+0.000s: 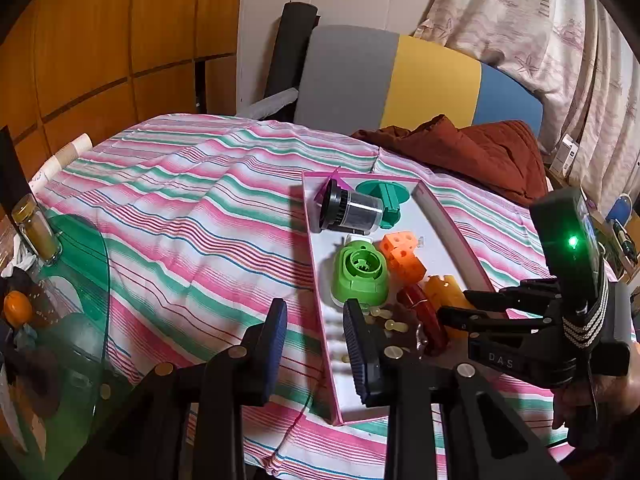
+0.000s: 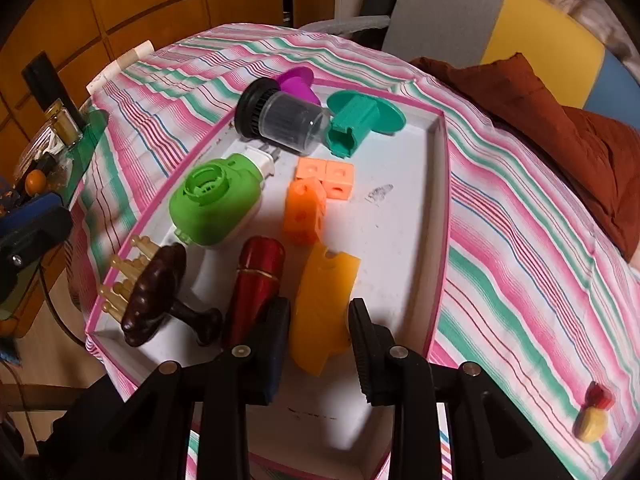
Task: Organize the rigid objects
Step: 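Carry the orange comb piece into the tray with the right gripper and release it, then move the right gripper back to the red puzzle piece while the left approaches the yellow egg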
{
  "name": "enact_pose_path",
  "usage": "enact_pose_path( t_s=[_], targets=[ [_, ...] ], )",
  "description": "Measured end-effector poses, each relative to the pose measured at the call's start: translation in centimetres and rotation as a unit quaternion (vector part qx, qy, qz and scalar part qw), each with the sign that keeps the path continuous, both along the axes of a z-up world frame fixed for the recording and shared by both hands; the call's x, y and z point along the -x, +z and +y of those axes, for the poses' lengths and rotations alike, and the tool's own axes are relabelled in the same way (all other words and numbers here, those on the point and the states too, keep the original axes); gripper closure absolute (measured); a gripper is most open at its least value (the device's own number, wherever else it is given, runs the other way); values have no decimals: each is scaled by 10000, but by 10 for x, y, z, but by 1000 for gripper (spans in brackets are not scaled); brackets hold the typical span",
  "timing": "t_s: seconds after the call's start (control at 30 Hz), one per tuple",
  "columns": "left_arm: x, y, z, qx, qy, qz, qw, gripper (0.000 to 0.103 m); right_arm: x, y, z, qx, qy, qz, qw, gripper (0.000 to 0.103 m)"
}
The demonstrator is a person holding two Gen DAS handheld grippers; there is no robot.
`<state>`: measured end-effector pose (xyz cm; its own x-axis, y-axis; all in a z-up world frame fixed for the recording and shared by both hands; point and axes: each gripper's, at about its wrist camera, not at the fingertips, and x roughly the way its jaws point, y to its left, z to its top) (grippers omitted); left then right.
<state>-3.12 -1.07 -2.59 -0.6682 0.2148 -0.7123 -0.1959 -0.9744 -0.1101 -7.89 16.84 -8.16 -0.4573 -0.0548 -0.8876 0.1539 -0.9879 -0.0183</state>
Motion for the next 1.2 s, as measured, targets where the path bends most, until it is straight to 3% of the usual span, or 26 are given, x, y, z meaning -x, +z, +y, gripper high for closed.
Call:
enact_pose_path(
  t_s=[0.17,0.3,0.63,0.93,1.2],
  targets=[
    [-1,1,4,32,-37,6,10000,74,-5,8,8,204,-93,126,9997,72],
    [-3,3,7,72,-79,31,9999,74,-9,17,12,350,-141,290,9989,62],
    [-9,11,16,160,-207,147,9995,74,-27,43,36,514,-451,828,9942,56],
    [-13,18,36,269,-489,236,9982,74,-57,60,109,444,-1259,1133,9846,49],
    [-15,25,65,348,-851,284,9954,74,-91,64,204,101,-2289,1160,9665,49]
  ],
)
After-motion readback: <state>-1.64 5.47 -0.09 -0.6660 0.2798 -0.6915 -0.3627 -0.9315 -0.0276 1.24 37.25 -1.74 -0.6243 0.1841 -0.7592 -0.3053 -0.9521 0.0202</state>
